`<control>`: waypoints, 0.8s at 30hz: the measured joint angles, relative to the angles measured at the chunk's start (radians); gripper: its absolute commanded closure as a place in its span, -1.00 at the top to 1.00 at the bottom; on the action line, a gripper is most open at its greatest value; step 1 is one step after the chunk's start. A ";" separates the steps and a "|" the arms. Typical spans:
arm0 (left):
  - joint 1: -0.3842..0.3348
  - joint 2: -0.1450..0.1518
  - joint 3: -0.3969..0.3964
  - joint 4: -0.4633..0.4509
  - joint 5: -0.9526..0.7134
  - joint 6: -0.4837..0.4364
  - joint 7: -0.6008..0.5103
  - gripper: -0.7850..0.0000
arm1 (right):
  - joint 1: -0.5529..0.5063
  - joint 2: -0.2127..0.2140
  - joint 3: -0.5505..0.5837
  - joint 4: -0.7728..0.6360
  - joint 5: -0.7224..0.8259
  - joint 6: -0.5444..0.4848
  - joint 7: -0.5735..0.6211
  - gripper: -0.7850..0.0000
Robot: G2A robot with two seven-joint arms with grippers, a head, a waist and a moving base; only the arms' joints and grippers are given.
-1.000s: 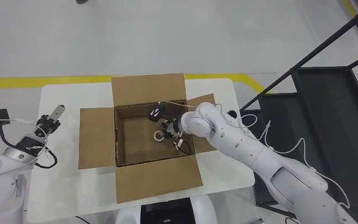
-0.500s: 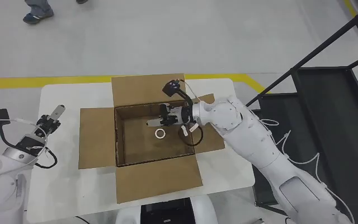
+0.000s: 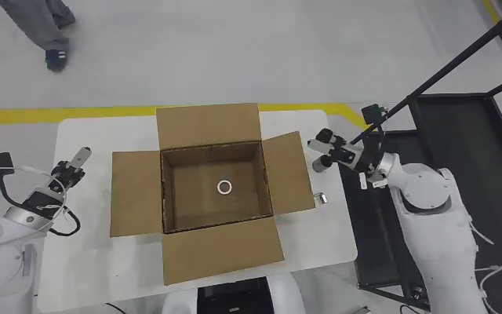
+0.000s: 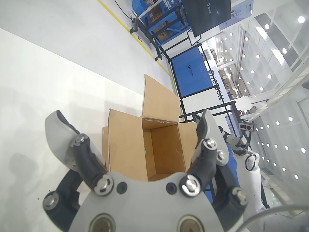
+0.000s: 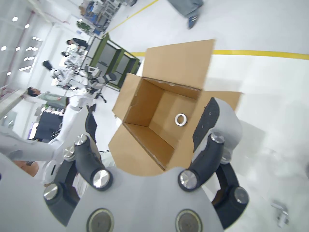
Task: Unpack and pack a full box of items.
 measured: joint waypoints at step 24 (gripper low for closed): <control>0.000 0.000 0.000 0.000 0.000 0.000 0.000 1.00 | -0.324 0.022 0.118 0.091 -0.487 0.053 0.008 1.00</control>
